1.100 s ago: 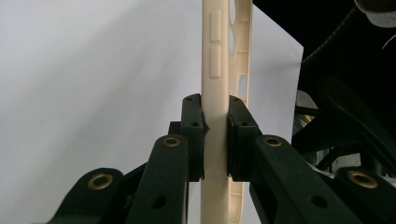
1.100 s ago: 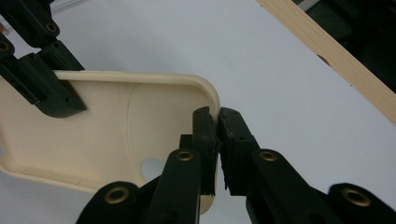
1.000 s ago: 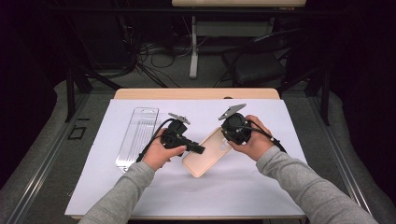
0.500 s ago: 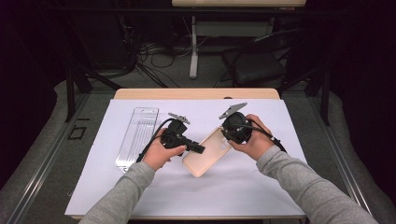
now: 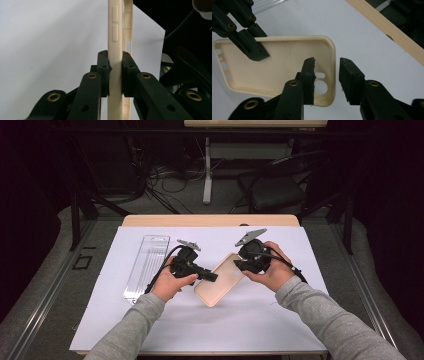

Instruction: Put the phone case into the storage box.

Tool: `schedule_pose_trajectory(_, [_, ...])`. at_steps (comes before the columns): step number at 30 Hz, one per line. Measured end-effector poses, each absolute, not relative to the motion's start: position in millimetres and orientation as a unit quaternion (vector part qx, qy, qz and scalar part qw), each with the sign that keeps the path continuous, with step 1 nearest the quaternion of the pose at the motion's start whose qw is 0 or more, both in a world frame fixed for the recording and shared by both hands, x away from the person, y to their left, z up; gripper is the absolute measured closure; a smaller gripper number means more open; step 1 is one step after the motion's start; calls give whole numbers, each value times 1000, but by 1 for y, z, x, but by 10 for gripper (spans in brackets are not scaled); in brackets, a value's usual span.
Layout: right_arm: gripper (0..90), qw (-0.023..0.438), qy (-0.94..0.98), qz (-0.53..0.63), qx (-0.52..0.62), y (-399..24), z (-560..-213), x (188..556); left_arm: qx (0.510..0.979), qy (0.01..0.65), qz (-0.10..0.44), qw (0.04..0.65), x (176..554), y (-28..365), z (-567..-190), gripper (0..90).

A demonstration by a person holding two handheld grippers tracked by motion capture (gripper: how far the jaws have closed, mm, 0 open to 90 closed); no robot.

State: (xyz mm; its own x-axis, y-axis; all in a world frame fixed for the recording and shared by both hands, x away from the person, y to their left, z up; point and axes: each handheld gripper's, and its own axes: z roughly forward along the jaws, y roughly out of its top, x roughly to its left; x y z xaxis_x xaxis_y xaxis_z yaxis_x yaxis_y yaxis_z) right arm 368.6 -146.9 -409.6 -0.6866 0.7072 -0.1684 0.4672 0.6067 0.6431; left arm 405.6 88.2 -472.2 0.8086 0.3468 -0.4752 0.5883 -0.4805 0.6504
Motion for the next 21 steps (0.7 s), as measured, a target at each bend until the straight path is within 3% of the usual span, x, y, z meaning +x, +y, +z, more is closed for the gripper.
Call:
schedule_pose_trajectory(8, [540, 228, 869, 297, 324, -150, -405, 371, 843, 284, -123, 439, 406, 95, -471, 805])
schedule_pose_trajectory(21, [486, 239, 865, 307, 317, -150, -396, 371, 827, 297, -101, 466, 406, 109, -468, 805])
